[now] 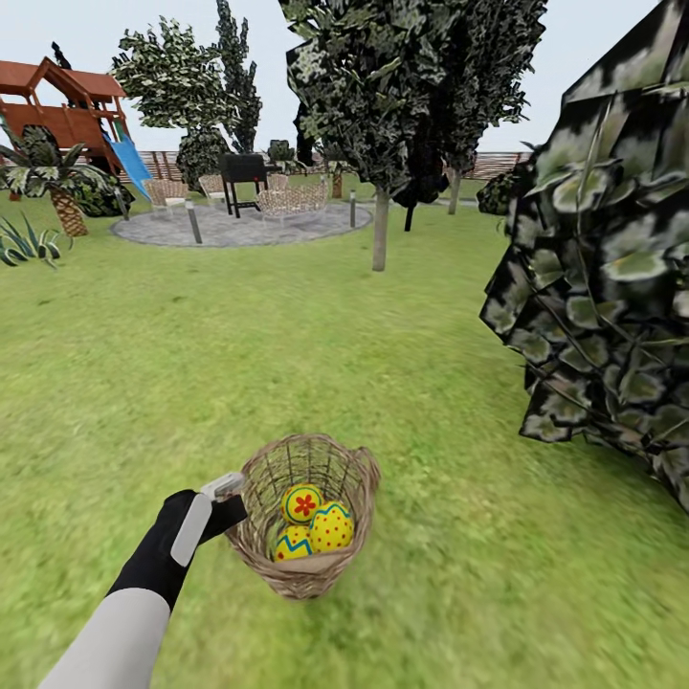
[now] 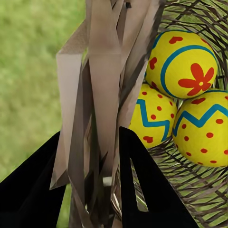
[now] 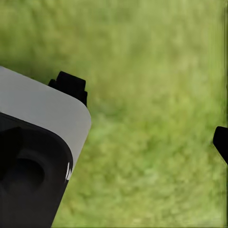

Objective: Take the three Easter eggs out of the wicker basket on the lawn in the garden, then place them on the lawn next to a single tree (choose any tree) so that all three eggs are next to the same tree and none are left in the basket.

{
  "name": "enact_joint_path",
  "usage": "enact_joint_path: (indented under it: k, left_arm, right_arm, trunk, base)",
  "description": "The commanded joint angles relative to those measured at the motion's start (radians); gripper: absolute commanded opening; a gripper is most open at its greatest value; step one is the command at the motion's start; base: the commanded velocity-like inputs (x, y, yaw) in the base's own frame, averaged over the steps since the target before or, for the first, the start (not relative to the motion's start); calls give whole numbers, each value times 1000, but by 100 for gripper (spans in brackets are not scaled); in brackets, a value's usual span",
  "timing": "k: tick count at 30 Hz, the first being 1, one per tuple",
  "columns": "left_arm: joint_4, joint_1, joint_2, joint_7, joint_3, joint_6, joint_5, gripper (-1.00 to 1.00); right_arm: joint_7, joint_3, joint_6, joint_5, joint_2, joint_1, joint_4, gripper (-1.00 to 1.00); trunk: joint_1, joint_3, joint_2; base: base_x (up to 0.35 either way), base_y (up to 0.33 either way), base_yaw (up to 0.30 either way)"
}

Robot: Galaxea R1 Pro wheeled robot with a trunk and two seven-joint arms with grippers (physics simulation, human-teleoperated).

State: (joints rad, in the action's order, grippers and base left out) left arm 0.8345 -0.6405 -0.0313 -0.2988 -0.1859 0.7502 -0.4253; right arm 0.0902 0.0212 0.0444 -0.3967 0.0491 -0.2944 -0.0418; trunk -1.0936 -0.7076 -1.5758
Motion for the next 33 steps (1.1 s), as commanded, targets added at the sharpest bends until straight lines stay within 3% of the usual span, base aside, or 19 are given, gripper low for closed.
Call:
enact_joint_path:
  k: [1, 33]
  left_arm:
    - [1, -1, -1, -8, -3, 1, -16, -100]
    - [1, -1, -1, -8, -1, 1, -17, -100]
  right_arm:
    - [5, 2, 5, -5, 0, -2, -4, 100]
    - [5, 2, 3, -11, 0, -2, 2, 100]
  trunk:
    - [-1, -1, 0]
    - [-1, -1, 0]
  base:
    - [319, 0, 0]
    - [319, 0, -18]
